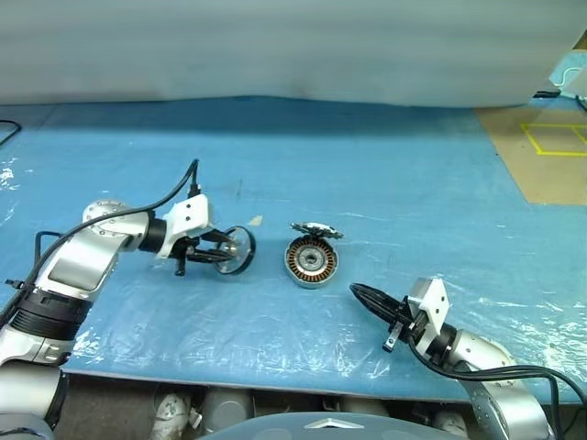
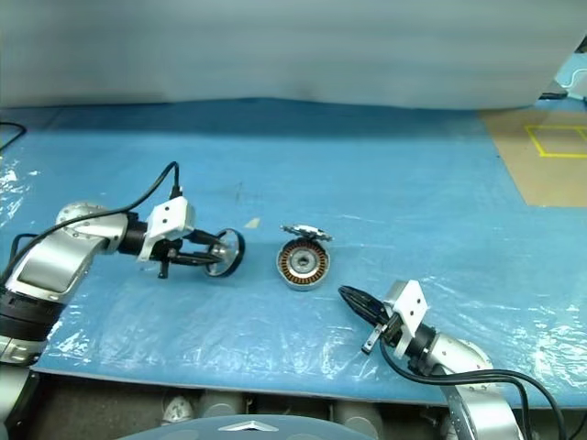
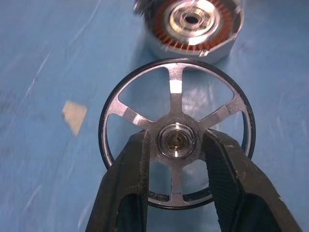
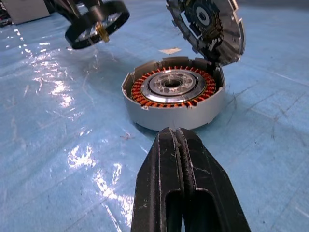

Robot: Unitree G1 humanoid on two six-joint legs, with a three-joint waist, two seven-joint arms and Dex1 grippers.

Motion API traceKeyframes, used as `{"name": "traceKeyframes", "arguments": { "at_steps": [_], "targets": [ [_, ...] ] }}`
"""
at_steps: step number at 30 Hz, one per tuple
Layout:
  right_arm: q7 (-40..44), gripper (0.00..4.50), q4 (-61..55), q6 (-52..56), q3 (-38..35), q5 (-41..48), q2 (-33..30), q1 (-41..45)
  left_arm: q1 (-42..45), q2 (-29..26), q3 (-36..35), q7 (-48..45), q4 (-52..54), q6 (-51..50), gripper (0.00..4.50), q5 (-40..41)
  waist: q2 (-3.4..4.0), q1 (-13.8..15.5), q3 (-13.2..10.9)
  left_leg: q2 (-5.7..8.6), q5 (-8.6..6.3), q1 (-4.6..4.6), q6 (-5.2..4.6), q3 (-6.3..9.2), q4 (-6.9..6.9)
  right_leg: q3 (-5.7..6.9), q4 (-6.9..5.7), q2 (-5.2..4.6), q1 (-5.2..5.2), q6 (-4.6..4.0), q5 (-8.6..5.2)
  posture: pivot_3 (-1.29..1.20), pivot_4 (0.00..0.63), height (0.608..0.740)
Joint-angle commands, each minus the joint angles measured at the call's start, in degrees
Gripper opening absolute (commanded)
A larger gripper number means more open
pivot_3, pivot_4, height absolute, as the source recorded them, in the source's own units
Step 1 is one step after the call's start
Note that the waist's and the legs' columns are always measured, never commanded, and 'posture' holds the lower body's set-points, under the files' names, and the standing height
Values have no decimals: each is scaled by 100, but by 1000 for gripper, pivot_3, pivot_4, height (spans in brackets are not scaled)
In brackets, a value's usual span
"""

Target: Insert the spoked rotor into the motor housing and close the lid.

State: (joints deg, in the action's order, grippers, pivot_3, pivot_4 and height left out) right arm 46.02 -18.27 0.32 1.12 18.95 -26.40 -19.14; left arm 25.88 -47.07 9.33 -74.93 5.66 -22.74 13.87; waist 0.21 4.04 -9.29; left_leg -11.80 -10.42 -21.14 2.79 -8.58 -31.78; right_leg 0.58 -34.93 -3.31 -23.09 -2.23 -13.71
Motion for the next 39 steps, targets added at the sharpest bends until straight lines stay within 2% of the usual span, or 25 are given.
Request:
{"name": "traceKeyframes", "arguments": {
  "at_steps": [1, 5, 12, 19, 24, 30, 39],
  "targets": [
    [-12, 0, -10, -144, 75, -111, -11, 6, 284, 49, 68, -239, 491, -339, 1311, 398, 0, -9, 0, -1, 0, 1, 0, 0, 2, 0, 0, 2, 0, 0, 0, 0, 150, 740],
    [-20, 0, 87, -99, 108, -171, -22, 180, 555, 168, 347, -585, 620, -610, 1311, 654, 0, 1, 0, 2, 0, 0, 0, 0, 2, 0, 0, -1, 1, 0, 0, 0, 150, 740],
    [-47, 0, 137, -40, 155, -202, -23, 347, 1160, 843, 1233, -602, -15, -175, 1311, 48, 0, 9, 0, 3, 1, 0, 0, 0, 2, 1, 0, -1, 4, 0, 0, 0, 150, 740],
    [-125, 0, 69, -15, 249, -248, 11, 348, 2029, 1726, 1803, -723, -1244, 381, 1311, -490, -1, 14, -1, 4, 3, -3, 3, 2, 0, 2, 2, 0, 5, 1, 1, 0, 150, 740],
    [-192, 0, 5, -9, 255, -253, 13, 298, 2623, 2174, 1819, -755, -2155, 687, 1311, -730, -3, 13, -2, 5, 3, -4, 3, 3, -1, 3, 2, 0, 6, 2, 2, 0, 150, 740],
    [-266, 0, -59, 49, 262, -256, -3, 236, 2777, 2385, 1855, -764, -2822, 1156, 1311, -1040, -6, 18, -3, 6, 3, -4, 2, 4, -2, 4, 5, 0, 8, 2, 3, 0, 150, 740],
    [-273, 0, -111, 172, 212, -224, -51, 240, 2589, 2237, 1870, -938, -2858, 1357, 1311, -1267, -6, 33, -3, 4, 3, 1, 1, 5, -3, 4, 4, 0, 14, 2, 3, 0, 150, 740]
  ]
}}
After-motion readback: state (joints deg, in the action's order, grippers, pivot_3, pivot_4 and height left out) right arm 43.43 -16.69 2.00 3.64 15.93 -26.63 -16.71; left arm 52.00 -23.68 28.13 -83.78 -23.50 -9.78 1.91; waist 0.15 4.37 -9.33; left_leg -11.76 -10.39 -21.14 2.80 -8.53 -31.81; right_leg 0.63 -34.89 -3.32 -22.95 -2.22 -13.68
